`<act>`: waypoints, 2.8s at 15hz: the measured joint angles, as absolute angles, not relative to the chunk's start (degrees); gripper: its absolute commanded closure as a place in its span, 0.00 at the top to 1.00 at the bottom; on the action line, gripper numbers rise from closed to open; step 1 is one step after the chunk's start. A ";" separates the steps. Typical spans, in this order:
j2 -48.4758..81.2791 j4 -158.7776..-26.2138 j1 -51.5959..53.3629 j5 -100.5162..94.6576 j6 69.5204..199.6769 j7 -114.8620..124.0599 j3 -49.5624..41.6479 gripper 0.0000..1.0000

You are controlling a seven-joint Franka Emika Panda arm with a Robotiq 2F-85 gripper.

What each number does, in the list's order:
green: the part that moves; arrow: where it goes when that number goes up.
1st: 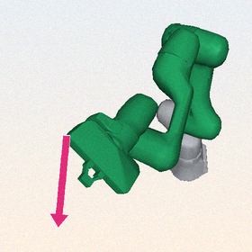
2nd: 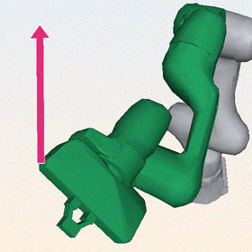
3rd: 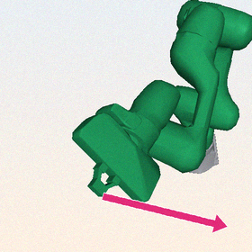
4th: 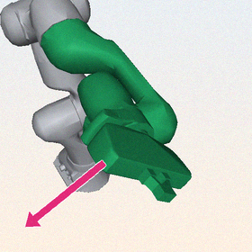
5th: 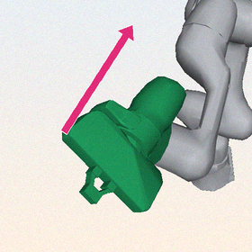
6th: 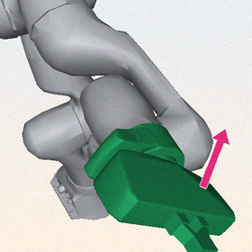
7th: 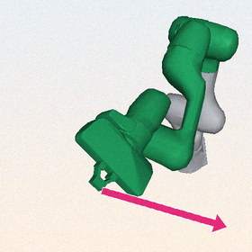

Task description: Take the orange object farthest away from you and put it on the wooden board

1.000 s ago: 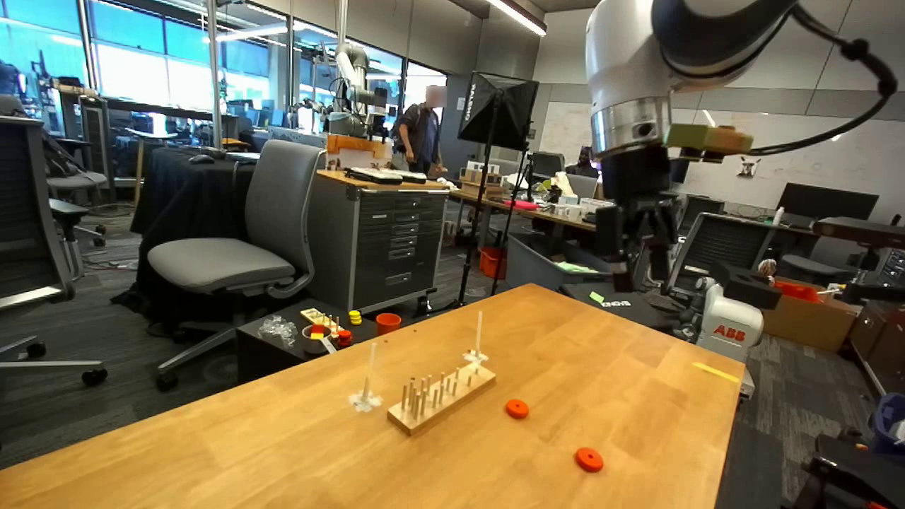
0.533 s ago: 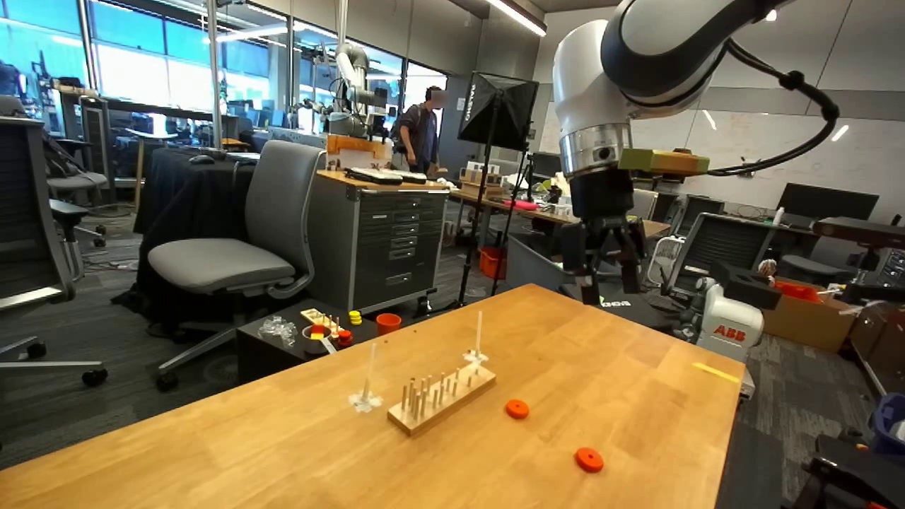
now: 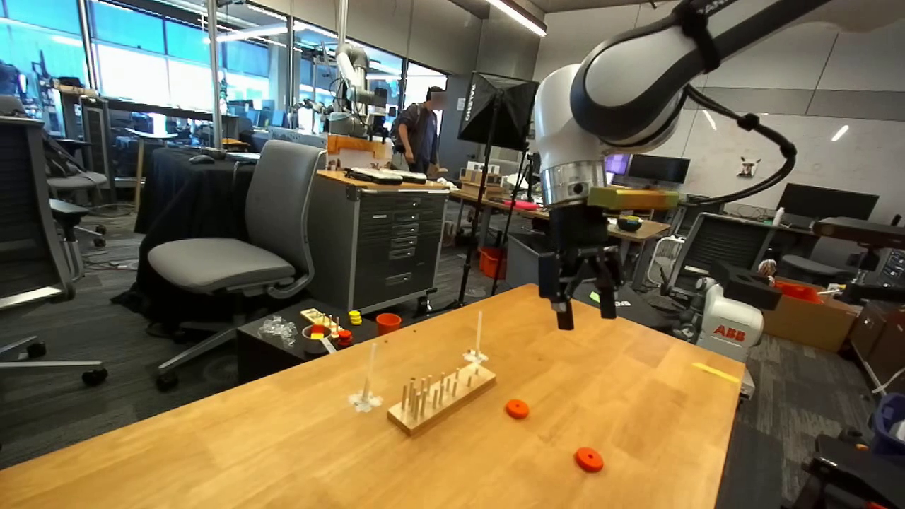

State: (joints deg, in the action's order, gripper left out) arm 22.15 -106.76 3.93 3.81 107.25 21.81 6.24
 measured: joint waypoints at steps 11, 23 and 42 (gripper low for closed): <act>40.94 -95.51 3.92 10.66 118.43 21.59 4.04 1.00; 49.22 -88.75 3.72 12.69 119.88 21.57 4.04 1.00; 51.53 -86.42 5.19 7.67 110.24 24.81 -1.60 1.00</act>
State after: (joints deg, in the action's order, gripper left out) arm 51.53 -86.42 5.19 7.67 110.24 24.81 -1.60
